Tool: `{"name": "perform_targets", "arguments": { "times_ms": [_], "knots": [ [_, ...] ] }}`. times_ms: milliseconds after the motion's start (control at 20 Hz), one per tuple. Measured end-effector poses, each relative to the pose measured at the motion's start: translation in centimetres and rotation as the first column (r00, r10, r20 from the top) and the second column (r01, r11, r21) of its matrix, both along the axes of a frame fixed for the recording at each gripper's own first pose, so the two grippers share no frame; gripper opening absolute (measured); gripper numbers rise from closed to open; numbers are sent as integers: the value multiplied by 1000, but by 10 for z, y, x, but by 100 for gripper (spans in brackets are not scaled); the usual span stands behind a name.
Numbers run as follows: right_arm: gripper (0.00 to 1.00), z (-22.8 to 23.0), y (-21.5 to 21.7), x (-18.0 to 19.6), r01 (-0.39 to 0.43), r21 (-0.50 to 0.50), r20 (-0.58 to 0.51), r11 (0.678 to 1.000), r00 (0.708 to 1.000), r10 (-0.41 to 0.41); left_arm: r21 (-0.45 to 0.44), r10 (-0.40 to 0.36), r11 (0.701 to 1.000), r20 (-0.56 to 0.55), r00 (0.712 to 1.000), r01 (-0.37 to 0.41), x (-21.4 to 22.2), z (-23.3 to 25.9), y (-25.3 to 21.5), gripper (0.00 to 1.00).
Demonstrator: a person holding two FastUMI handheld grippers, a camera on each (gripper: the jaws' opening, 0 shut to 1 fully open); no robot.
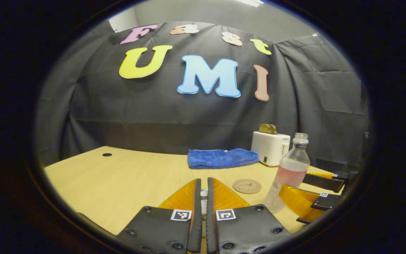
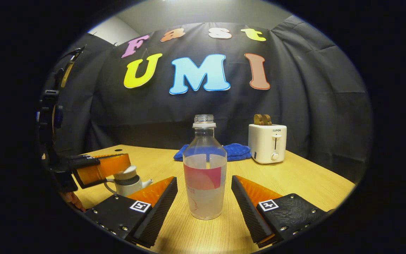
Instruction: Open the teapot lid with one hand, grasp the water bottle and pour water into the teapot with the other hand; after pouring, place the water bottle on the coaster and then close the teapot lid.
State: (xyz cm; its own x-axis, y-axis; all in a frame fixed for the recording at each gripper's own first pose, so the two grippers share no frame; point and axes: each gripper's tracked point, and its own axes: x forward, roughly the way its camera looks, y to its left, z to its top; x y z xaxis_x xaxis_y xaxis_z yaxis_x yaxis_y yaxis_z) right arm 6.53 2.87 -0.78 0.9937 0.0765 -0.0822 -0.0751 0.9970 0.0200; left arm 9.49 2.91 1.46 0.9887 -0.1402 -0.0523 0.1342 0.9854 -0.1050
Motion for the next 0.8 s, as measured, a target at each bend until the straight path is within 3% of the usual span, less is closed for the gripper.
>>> {"name": "perform_targets", "arguments": {
  "times_ms": [200,450,700,750,800],
  "knots": [
    [95,-6,0,5,-8,15,-54,1000,998,9,-32,-15,999,14,1000,16,-1,8,14,11],
    [95,-19,6,9,-22,-29,-132,999,991,18,-5,-9,1000,27,1000,9,3,13,49,12],
    [95,-32,-1,11,8,-15,-215,1000,977,-11,-32,-15,999,18,1000,15,5,4,63,12],
    [95,-34,-2,12,17,-11,-229,1000,973,-19,-42,-20,999,12,1000,20,5,1,63,12],
    [88,-35,-2,10,21,-9,-240,1000,971,-22,-49,-24,999,6,1000,24,4,-2,63,12]
  ]
}}
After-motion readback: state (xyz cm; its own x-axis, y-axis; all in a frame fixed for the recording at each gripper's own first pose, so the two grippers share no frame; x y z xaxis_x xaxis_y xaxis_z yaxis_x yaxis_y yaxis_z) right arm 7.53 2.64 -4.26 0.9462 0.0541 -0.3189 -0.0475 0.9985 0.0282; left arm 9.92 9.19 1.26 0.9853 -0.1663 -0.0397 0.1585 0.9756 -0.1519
